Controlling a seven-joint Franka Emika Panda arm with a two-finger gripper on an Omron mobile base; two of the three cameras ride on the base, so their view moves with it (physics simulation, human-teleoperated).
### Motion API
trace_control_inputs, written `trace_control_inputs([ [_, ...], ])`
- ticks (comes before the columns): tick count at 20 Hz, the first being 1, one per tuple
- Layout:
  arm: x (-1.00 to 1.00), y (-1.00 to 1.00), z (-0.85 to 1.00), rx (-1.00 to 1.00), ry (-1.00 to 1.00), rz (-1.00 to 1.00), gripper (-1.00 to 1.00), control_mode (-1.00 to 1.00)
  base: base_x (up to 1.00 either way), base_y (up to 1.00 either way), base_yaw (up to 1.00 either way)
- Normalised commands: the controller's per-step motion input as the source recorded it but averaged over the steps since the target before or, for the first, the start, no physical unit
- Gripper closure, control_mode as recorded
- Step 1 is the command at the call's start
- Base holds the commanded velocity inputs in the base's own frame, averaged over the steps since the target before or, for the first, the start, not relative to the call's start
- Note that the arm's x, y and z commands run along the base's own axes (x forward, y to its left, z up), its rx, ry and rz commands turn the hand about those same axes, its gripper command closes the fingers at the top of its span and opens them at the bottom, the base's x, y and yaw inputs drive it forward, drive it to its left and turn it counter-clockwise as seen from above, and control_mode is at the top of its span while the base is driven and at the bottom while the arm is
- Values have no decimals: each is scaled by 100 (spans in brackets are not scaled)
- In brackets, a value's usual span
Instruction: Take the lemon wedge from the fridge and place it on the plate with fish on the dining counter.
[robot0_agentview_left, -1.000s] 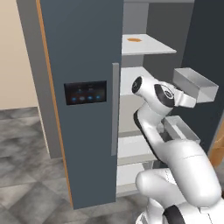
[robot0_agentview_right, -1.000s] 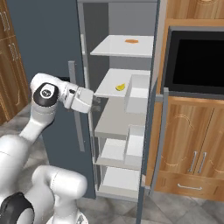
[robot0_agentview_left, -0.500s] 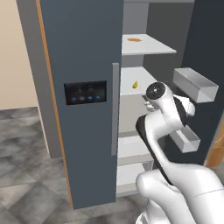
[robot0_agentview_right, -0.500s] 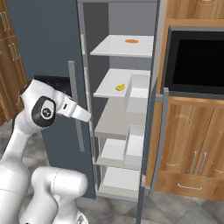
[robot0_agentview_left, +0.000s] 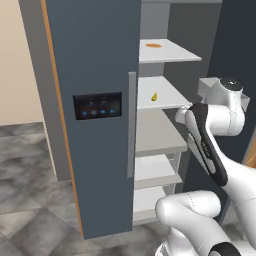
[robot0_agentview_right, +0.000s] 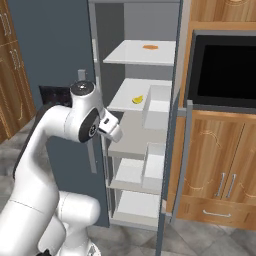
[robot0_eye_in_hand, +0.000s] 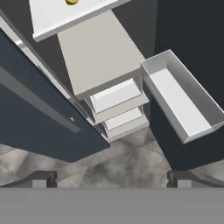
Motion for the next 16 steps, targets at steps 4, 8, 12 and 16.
trace_control_inputs([
  [4,3,0,0,4,-5,7,-100,-100,0,0,0],
  [8,0,0,0,0,0,0,-100,-100,0,0,0],
  [12,0,0,0,0,0,0,-100,-100,0,0,0],
  [16,0,0,0,-11,-15,0,-100,-100,0,0,0],
])
